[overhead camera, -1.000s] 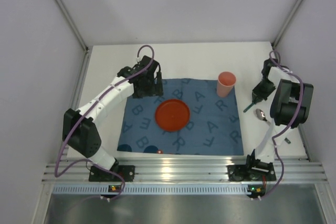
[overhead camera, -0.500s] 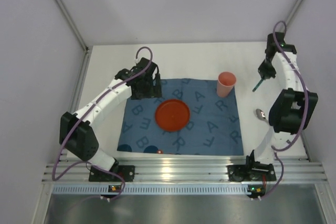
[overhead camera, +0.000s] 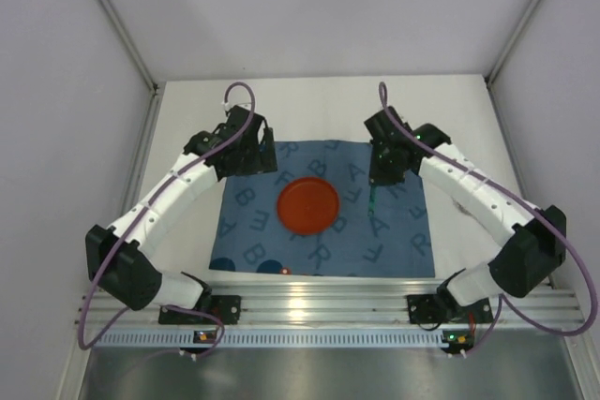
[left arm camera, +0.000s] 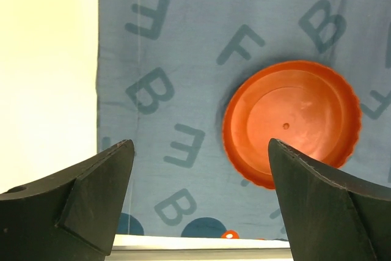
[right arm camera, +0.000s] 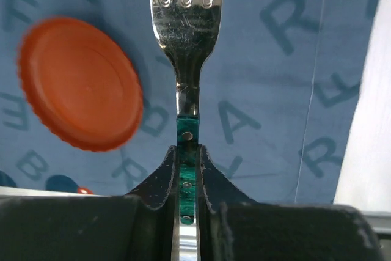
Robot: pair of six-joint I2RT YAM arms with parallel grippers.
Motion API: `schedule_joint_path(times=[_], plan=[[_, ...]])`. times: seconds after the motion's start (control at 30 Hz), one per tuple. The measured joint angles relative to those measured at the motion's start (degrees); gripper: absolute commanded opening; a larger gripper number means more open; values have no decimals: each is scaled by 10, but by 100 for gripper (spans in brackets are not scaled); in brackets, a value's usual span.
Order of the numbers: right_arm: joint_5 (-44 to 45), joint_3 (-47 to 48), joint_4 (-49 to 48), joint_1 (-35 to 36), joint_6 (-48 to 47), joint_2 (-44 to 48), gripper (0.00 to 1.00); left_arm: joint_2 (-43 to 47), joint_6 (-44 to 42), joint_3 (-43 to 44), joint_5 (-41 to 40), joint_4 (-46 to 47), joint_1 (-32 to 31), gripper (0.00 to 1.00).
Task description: Set the dinner table for one person
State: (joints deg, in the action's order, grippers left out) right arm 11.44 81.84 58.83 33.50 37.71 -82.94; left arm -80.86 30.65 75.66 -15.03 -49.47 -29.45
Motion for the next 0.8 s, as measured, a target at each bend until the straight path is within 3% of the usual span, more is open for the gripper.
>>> schedule_joint_path(times=[0.13,0.27,0.53,0.8], plan=[[-24,-112,-23,10,28,-9,0,20,-5,-22,-2,-1,7,96],[-43,-163,-63,12,44,-46,0,30,-8,-32,-3,-1,8,96],[-52,-180,-134,18,49,-127,0,48,-11,-40,-9,-2,10,95],[-46,-180,-148,20,39,-148,0,57,-10,-52,-9,-2,11,95]])
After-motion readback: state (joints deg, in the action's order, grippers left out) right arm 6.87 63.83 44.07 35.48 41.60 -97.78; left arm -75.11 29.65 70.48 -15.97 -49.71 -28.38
